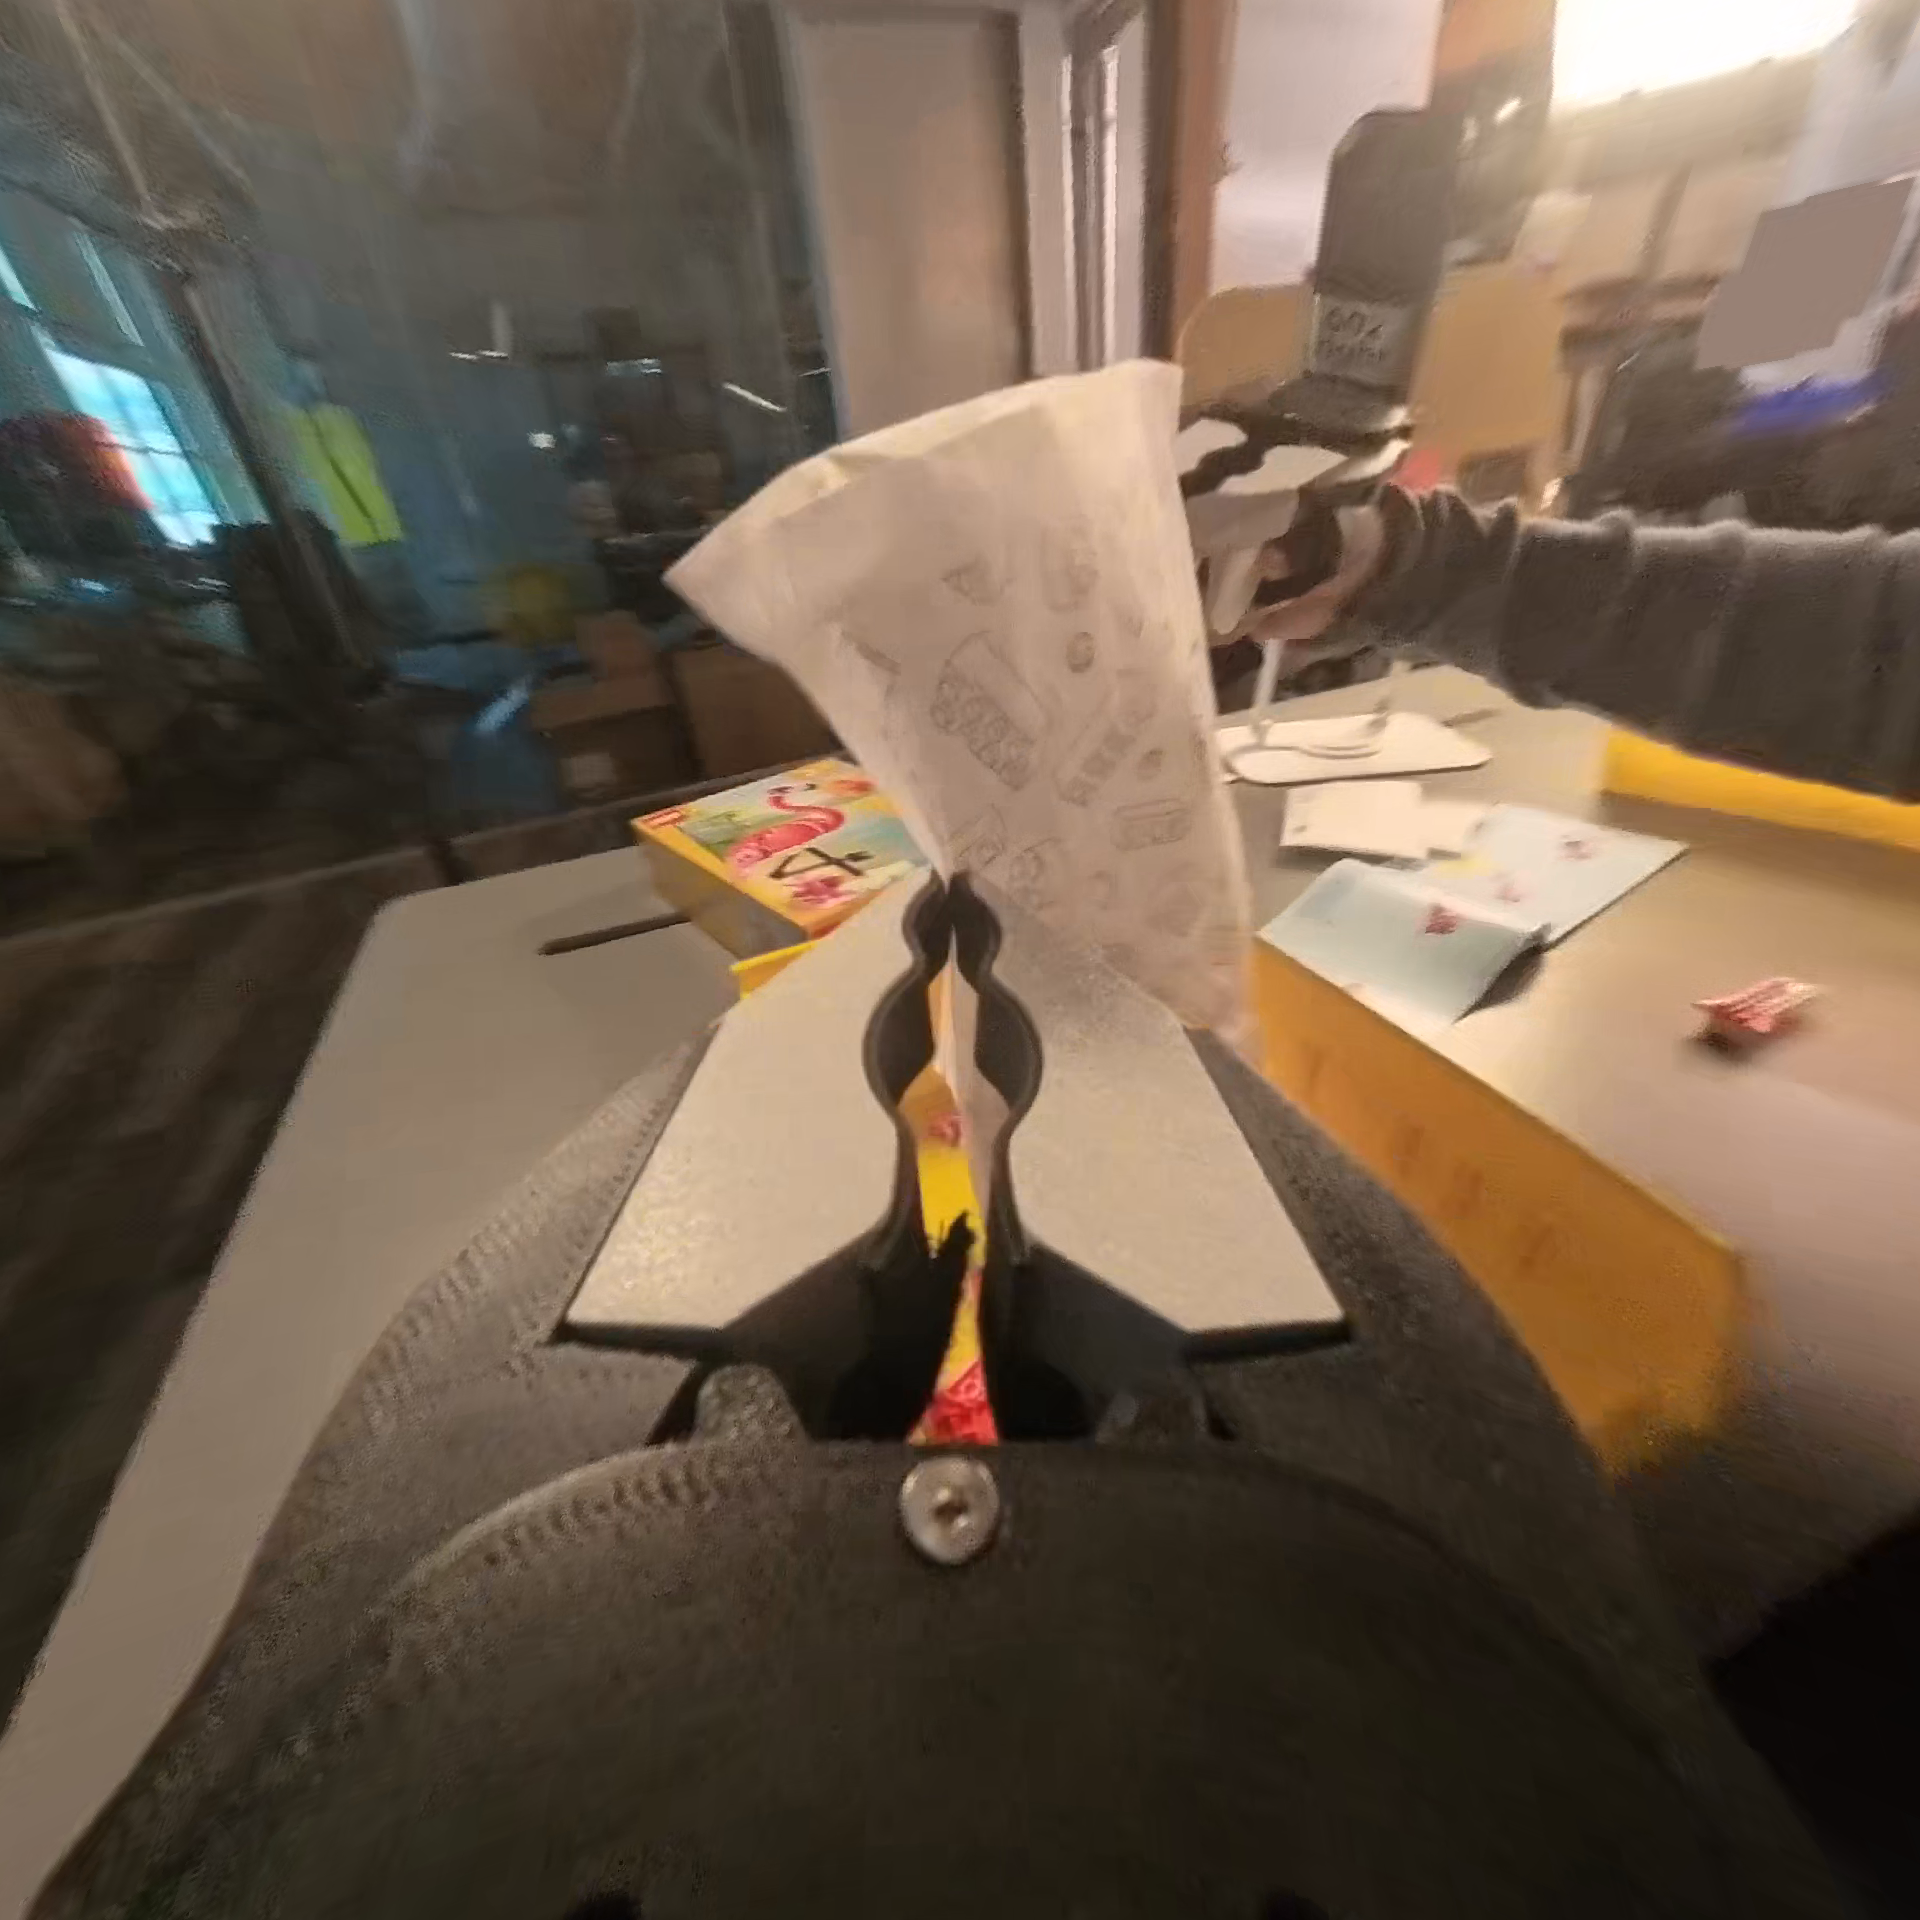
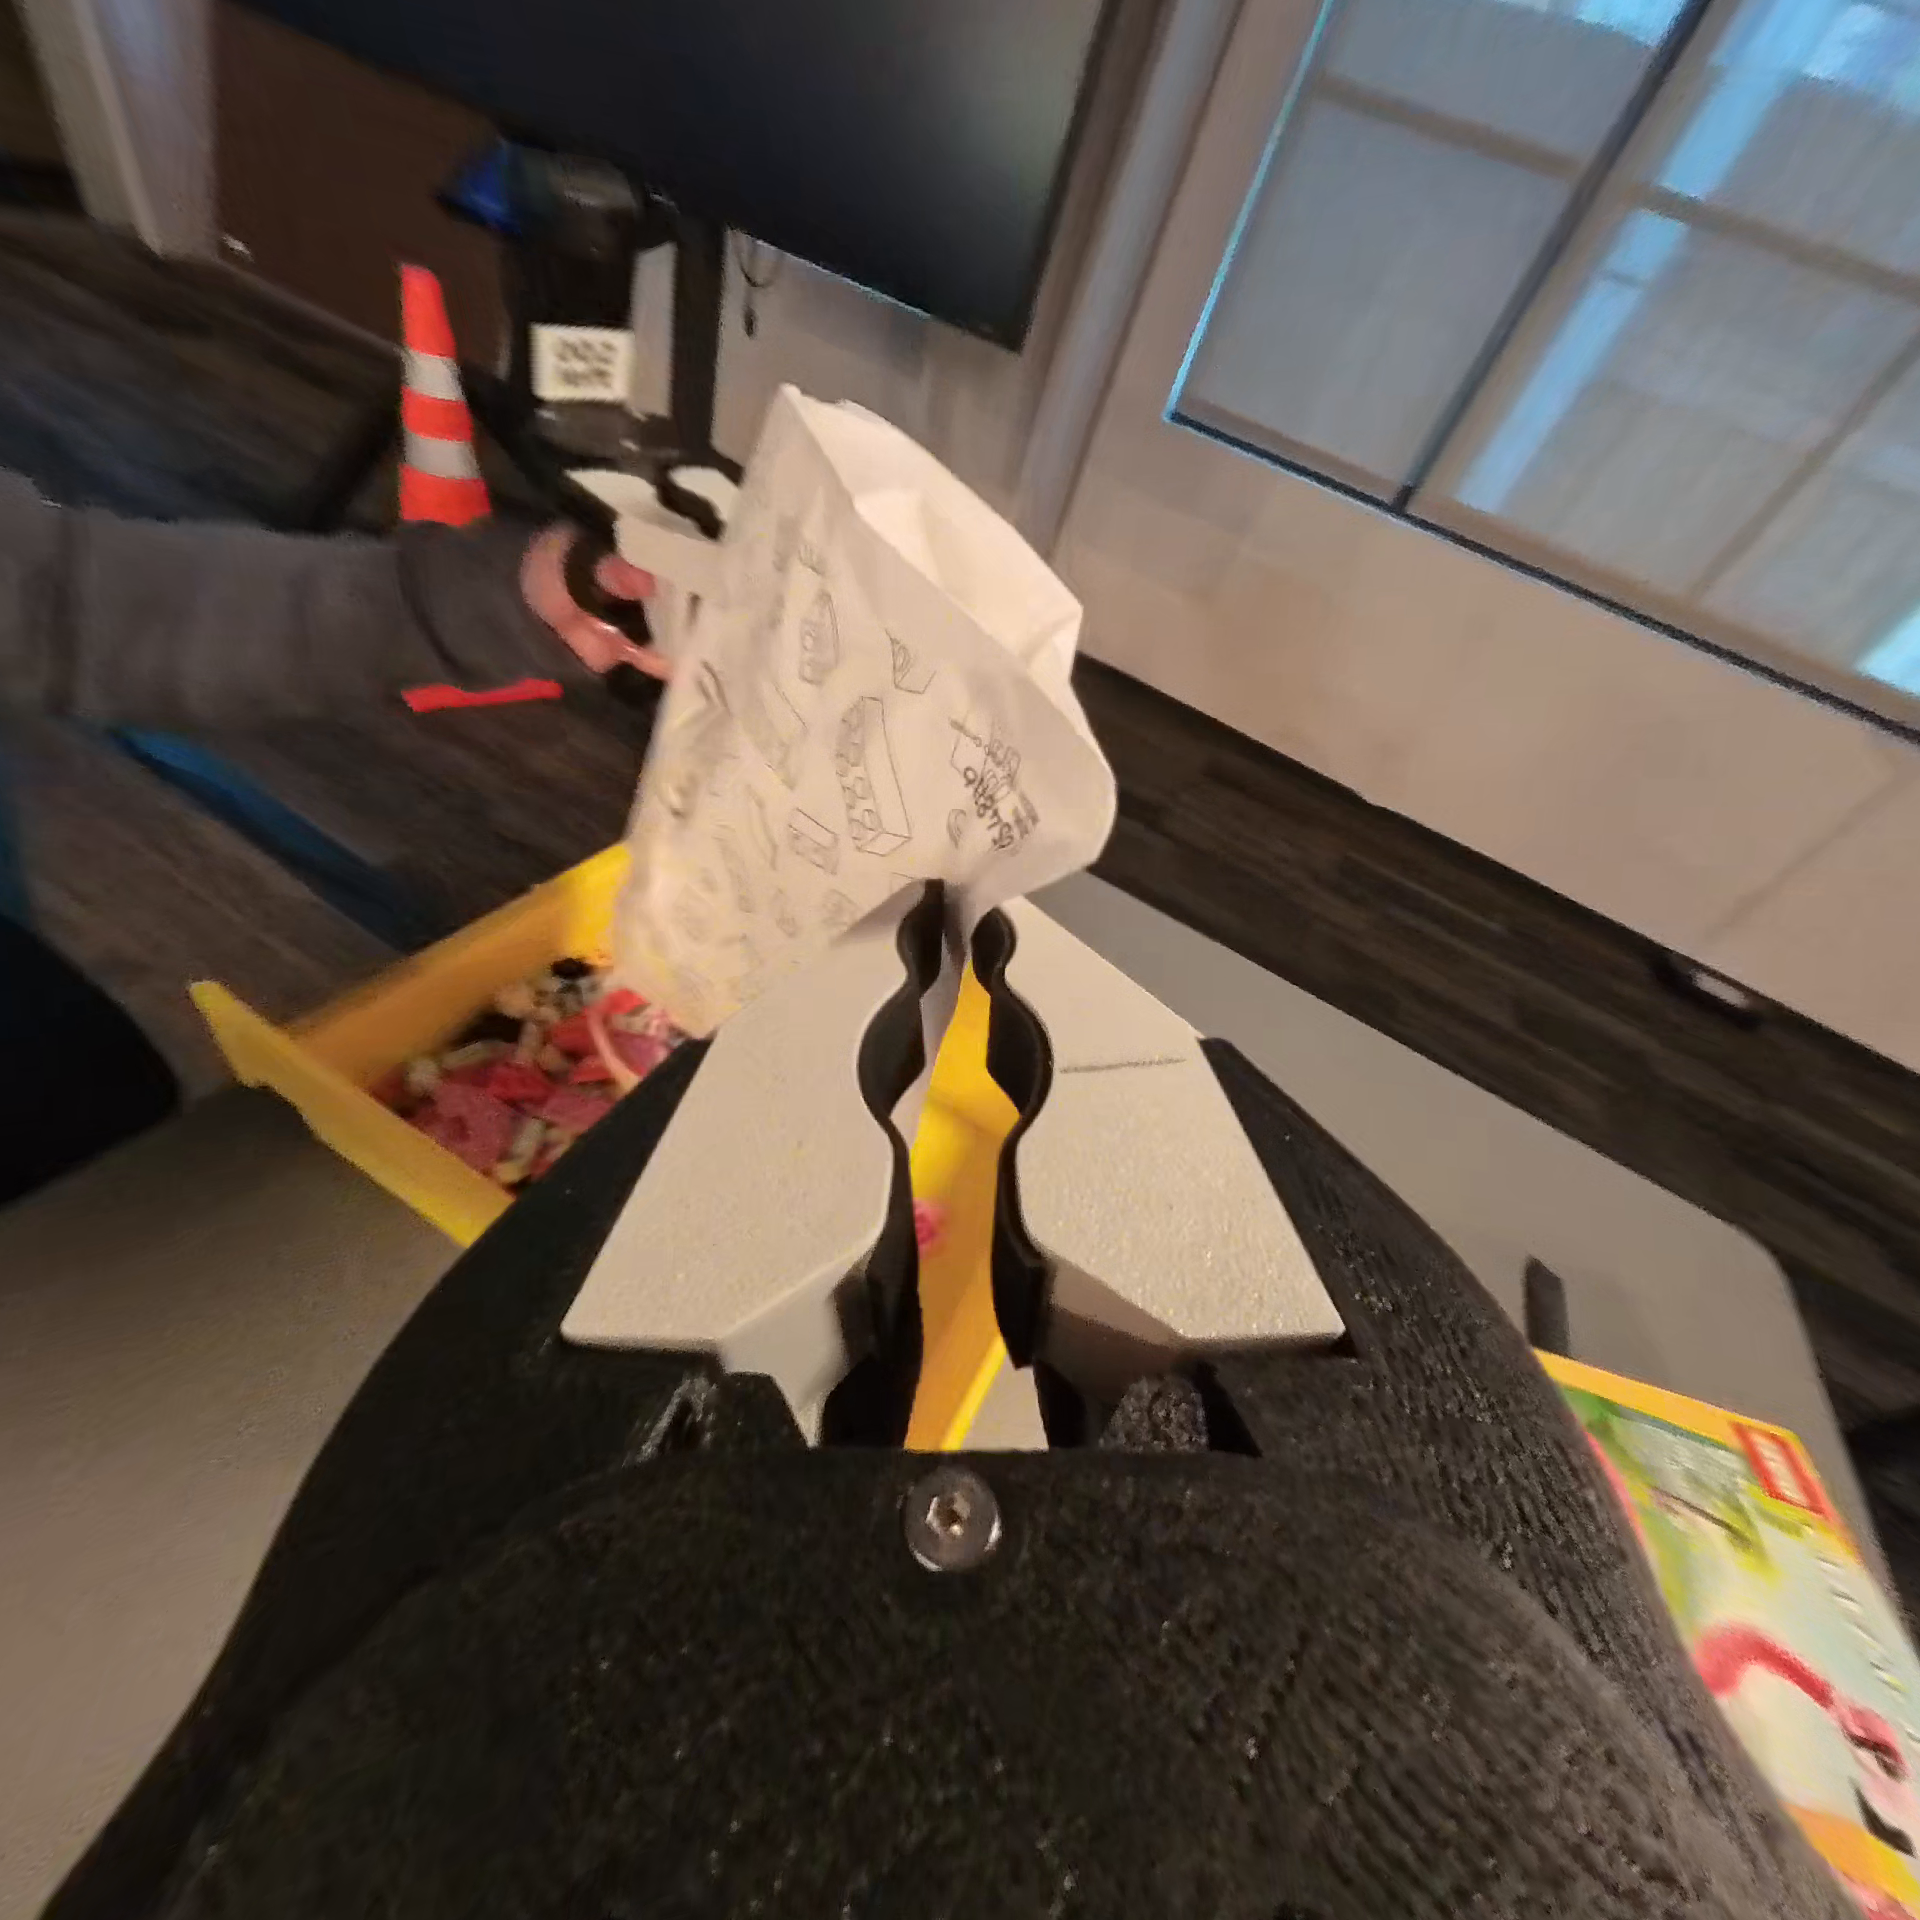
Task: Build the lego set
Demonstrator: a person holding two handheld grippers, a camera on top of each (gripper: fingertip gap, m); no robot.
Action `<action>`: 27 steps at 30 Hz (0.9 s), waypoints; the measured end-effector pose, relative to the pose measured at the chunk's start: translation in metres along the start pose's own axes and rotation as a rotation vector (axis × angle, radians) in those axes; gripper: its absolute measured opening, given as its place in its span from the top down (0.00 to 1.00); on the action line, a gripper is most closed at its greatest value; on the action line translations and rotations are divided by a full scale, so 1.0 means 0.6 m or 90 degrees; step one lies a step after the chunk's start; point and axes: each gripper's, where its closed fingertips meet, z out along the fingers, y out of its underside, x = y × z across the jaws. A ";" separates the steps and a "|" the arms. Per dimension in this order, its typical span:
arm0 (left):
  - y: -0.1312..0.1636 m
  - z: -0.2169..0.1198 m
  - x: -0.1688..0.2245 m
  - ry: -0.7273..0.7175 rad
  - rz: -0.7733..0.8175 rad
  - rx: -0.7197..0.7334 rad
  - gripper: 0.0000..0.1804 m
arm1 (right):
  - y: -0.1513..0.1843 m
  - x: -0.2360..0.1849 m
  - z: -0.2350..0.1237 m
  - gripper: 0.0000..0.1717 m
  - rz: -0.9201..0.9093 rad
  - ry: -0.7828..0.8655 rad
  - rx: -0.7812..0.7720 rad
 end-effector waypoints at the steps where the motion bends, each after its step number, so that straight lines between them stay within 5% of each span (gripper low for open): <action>1: -0.004 0.001 0.010 -0.006 0.012 0.000 1.00 | -0.001 0.001 0.006 0.98 -0.008 0.016 0.007; 5: 0.003 -0.016 0.000 -0.120 0.095 -0.036 1.00 | 0.012 0.009 0.005 0.98 -0.023 0.045 -0.008; 11: 0.003 -0.018 0.008 -0.167 0.135 -0.068 1.00 | 0.019 -0.001 0.021 0.98 -0.048 0.067 -0.030; 22: 0.015 -0.023 0.040 -0.106 0.015 -0.063 1.00 | -0.004 -0.021 0.018 0.98 0.023 0.043 -0.055; 25: 0.047 -0.016 0.030 -0.166 0.078 -0.133 1.00 | -0.004 -0.035 0.032 0.98 -0.015 0.035 -0.102; 27: 0.031 -0.038 0.015 -0.176 0.029 -0.092 1.00 | -0.002 -0.020 0.014 0.98 0.033 0.039 -0.101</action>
